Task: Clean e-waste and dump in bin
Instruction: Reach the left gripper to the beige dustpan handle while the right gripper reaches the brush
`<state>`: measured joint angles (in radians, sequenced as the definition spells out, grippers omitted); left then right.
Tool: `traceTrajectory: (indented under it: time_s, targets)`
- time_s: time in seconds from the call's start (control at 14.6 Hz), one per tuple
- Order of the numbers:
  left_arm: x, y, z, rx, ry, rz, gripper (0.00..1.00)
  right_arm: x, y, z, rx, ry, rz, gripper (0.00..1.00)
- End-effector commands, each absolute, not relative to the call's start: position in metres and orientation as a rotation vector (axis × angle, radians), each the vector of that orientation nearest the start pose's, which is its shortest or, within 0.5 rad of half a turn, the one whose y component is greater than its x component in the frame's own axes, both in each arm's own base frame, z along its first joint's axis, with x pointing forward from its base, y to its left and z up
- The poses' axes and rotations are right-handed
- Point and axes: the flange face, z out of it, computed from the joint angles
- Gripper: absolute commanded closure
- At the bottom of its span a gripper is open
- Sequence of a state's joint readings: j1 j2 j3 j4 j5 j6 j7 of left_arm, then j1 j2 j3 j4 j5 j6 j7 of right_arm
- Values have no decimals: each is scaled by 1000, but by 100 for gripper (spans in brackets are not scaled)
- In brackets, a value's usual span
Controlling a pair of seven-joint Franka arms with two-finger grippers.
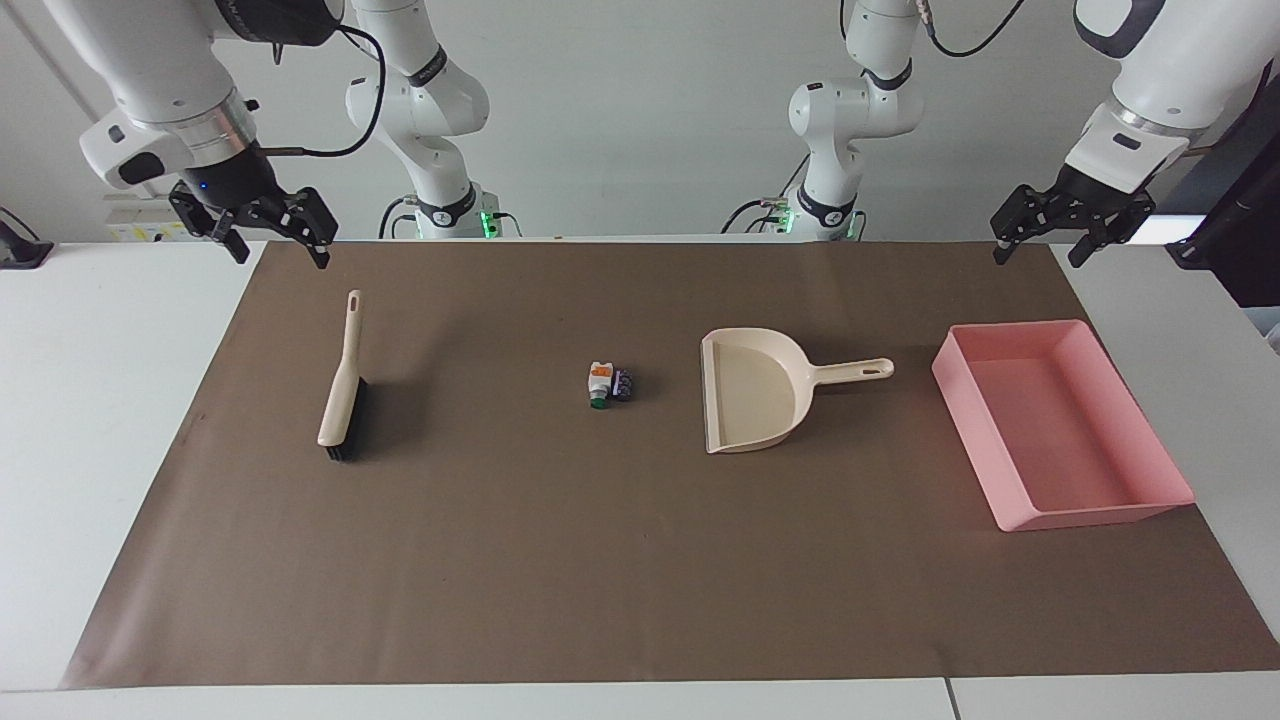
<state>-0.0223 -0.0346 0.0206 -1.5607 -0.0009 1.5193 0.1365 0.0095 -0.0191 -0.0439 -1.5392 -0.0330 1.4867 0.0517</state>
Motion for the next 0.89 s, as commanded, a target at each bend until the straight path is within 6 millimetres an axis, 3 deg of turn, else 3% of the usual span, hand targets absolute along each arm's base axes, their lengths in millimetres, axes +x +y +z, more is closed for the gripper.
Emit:
traceTrajectory:
  time_s: [0.0, 0.14, 0.48, 0.68, 0.82]
  targets:
    - [538, -1, 644, -3146, 192, -1, 1, 538, -23, 642, -3159, 138, 73, 1]
    - [543, 0, 648, -3143, 191, -71, 1, 538, -23, 642, -3159, 141, 75, 1]
    - [541, -3, 641, -3146, 194, -42, 1, 535, -24, 636, -3158, 133, 75, 1]
    - [539, -5, 642, -3145, 222, -42, 1, 534, -28, 621, -3157, 142, 12, 1]
    - [541, -11, 642, -3146, 249, -57, 1, 515, -37, 596, -3156, 147, 71, 1]
